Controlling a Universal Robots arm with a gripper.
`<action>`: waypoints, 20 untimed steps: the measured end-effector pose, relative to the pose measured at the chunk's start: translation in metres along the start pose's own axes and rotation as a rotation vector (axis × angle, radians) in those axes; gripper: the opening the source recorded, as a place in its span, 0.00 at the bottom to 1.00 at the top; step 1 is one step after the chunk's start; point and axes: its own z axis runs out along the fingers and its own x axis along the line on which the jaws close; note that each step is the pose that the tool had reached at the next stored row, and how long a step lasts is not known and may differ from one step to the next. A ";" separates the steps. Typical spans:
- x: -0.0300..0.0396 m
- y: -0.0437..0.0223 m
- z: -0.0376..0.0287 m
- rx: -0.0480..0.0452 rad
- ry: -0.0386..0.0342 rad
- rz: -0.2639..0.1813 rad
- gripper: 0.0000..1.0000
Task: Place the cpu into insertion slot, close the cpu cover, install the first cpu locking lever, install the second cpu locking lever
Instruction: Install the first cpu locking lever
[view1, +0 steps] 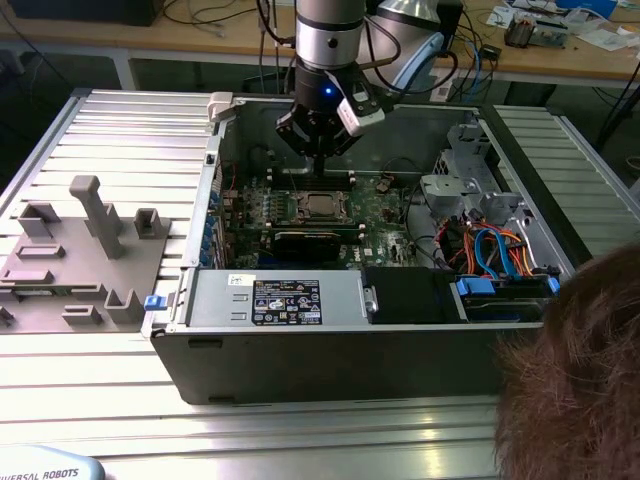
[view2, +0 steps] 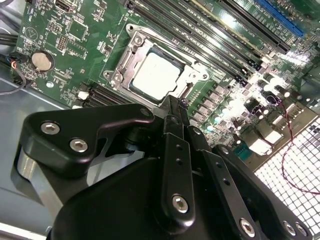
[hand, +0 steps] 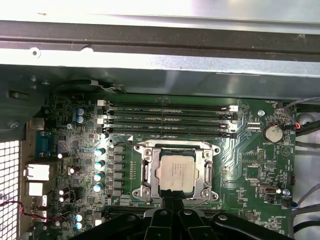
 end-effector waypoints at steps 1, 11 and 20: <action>0.0003 0.0000 0.0000 0.0000 0.0000 0.000 0.11; 0.0041 0.0001 0.0000 0.0001 0.0000 0.000 0.11; 0.0076 0.0003 0.0000 0.0000 0.0000 0.000 0.11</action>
